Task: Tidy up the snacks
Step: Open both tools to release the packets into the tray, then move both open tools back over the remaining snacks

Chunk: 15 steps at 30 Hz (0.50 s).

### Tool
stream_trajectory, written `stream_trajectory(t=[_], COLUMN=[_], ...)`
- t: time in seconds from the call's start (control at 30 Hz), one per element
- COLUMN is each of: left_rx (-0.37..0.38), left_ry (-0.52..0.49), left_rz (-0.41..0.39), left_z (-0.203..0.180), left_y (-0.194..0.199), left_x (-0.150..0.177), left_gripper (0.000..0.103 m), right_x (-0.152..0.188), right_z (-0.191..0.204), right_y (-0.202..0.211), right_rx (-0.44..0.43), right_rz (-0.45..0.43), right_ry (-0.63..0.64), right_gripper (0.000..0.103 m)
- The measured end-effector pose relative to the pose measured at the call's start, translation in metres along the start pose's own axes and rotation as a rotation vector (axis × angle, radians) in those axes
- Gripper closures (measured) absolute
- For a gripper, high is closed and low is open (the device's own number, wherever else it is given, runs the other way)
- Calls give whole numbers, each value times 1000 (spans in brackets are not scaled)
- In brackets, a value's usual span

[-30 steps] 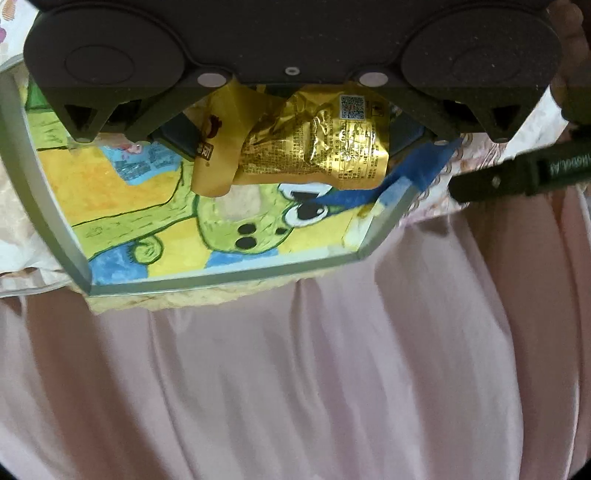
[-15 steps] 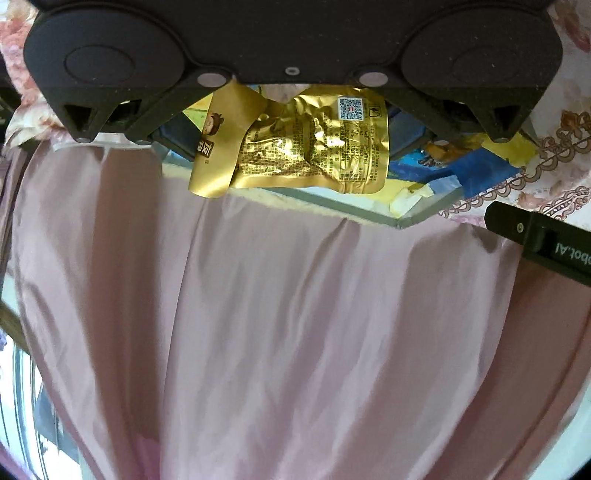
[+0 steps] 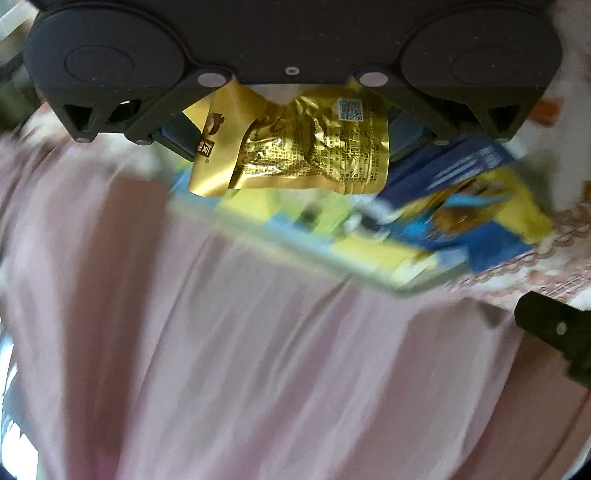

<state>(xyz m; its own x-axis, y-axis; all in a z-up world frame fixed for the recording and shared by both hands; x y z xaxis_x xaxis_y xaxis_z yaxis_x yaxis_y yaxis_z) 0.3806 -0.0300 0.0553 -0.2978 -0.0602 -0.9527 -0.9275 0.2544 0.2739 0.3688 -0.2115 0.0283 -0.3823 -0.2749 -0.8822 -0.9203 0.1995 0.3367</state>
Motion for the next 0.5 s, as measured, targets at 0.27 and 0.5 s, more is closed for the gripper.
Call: stream_trajectory(t=[0.27,0.5], left_rx=[7,-1], left_ry=[12,29], left_rz=[8,20], left_z=[4,5], left_y=[2,4], left_x=[3,7], left_gripper=[3,3], right_x=[7,22], right_z=[-15,-16], right_y=[-2,16], right_rx=[-83,-111], right_rz=[55,76], right_ry=[-156,-108], right_gripper=[1,1])
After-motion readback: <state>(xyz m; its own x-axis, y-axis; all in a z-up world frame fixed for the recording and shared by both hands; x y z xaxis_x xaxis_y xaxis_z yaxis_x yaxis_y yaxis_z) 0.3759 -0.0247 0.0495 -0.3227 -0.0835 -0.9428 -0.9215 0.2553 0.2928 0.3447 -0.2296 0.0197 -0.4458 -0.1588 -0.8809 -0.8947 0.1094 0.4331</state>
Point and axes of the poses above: each gripper's, at about its wrist camera, not at the fingertips, and y roughly against the way its jaws point, z to its left, x to its underside, the point moved 2 cm from there along -y, roughly the way its jaws point, and after that the axes turned 12 degrees about -z, right-handed, at the moved point
